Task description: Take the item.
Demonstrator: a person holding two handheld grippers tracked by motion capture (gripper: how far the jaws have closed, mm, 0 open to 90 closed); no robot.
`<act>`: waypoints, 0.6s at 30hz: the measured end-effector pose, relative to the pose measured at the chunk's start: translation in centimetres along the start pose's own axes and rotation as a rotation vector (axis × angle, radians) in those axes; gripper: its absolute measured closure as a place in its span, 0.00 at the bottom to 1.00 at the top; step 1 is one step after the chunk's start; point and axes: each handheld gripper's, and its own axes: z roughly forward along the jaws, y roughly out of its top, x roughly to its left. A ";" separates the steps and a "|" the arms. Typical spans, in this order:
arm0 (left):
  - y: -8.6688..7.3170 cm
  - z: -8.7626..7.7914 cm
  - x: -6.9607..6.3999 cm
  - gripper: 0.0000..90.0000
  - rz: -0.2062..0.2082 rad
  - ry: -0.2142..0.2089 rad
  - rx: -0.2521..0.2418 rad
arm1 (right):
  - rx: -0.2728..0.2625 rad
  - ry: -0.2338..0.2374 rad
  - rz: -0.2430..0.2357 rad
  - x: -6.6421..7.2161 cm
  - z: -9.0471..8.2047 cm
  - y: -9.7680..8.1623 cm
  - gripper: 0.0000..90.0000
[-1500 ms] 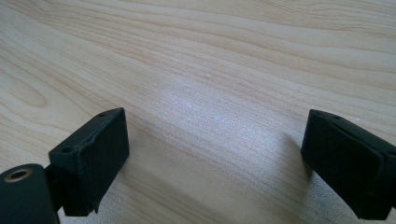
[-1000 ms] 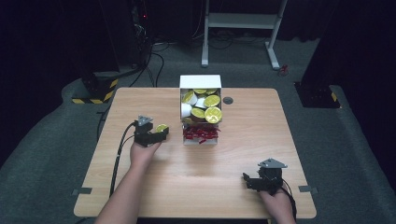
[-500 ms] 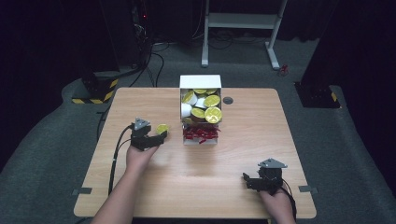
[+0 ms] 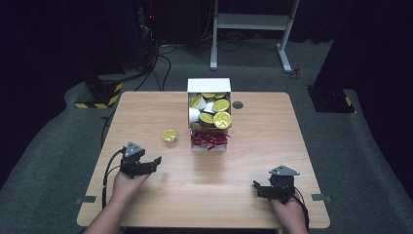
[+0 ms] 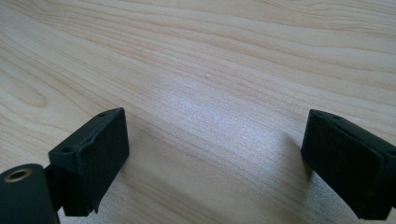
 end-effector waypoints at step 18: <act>-4.6 -1.0 -0.9 0.16 0.080 0.058 0.095 | 0.000 0.000 0.000 0.0 0.0 0.0 0.08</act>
